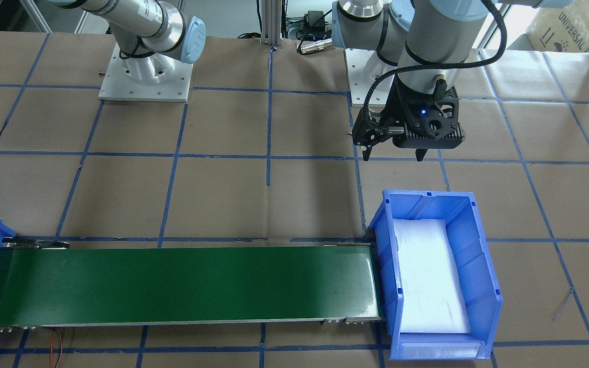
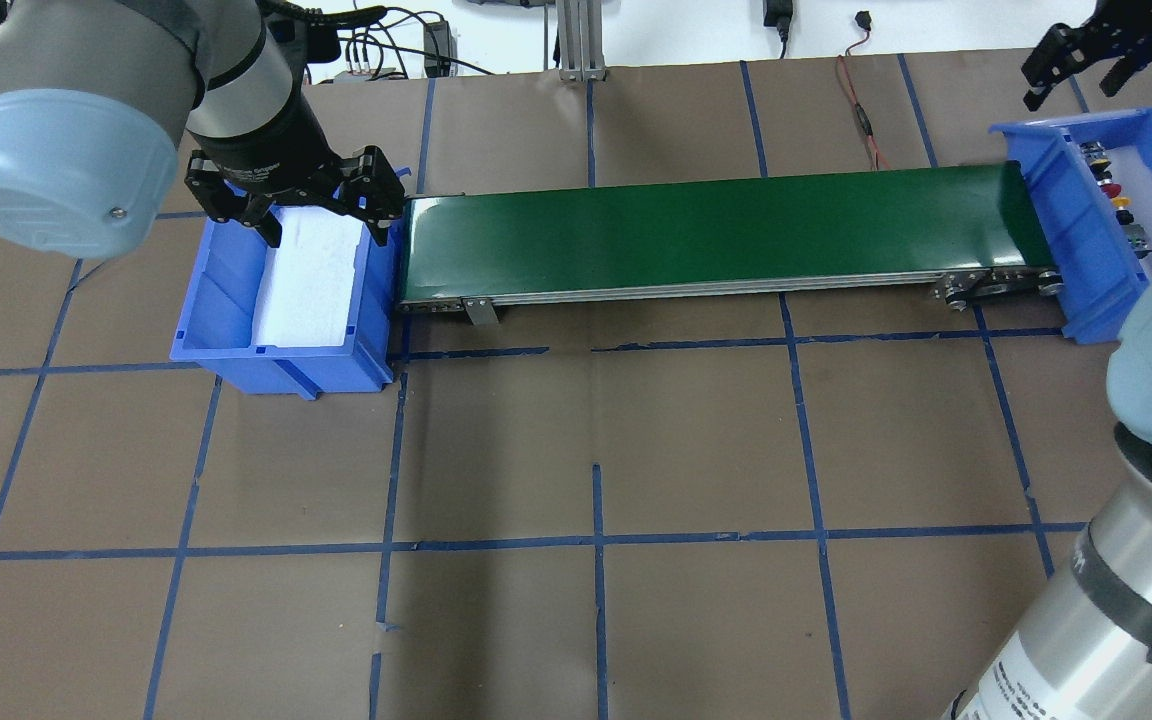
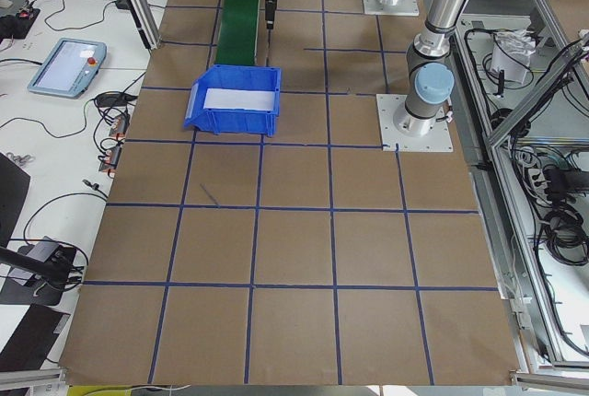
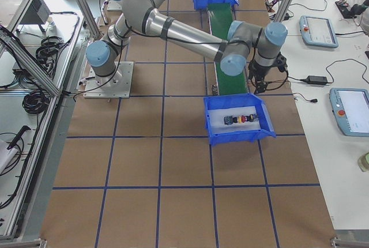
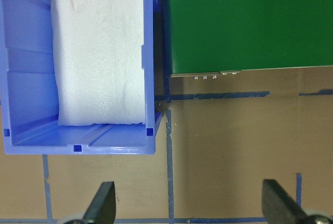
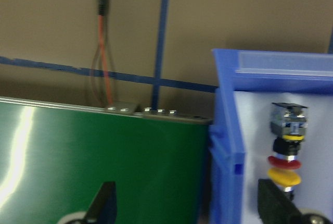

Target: Transport two buttons from left to right

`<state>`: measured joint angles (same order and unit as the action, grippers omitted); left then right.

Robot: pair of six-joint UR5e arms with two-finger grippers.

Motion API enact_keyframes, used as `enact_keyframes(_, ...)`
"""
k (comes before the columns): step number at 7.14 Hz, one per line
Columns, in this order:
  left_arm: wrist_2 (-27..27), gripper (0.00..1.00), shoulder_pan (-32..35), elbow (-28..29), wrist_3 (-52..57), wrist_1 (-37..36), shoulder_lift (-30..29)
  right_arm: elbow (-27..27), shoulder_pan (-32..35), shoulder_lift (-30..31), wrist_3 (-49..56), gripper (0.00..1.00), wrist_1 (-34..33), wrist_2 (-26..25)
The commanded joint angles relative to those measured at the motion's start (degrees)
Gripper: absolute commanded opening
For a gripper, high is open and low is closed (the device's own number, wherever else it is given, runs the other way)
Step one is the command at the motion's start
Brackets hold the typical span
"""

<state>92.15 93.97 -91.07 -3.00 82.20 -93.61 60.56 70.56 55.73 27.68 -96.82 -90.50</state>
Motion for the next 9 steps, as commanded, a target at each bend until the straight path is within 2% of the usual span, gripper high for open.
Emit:
enact_keyframes(1, 0.31, 1.00, -0.01, -0.42, -0.07, -0.11, 0.18, 3.83, 9.38, 8.22, -12.85, 0.96, 6.79, -0.11)
enact_keyframes(3, 0.14, 1.00, -0.01, -0.51, -0.34, -0.11, 0.35, 12.68, 17.56, 15.52, -17.55, 0.96, 7.16, 0.15)
enact_keyframes(5, 0.32, 1.00, -0.01, -0.60, -0.34, -0.02, 0.79, 21.14, 19.96, 23.42, -21.33, 1.00, 5.86, 0.42)
enact_keyframes(9, 0.32, 1.00, -0.01, -0.69, -0.25, -0.02, 0.79, 18.55, 20.32, 22.32, -27.67, 1.00, 7.25, 0.41)
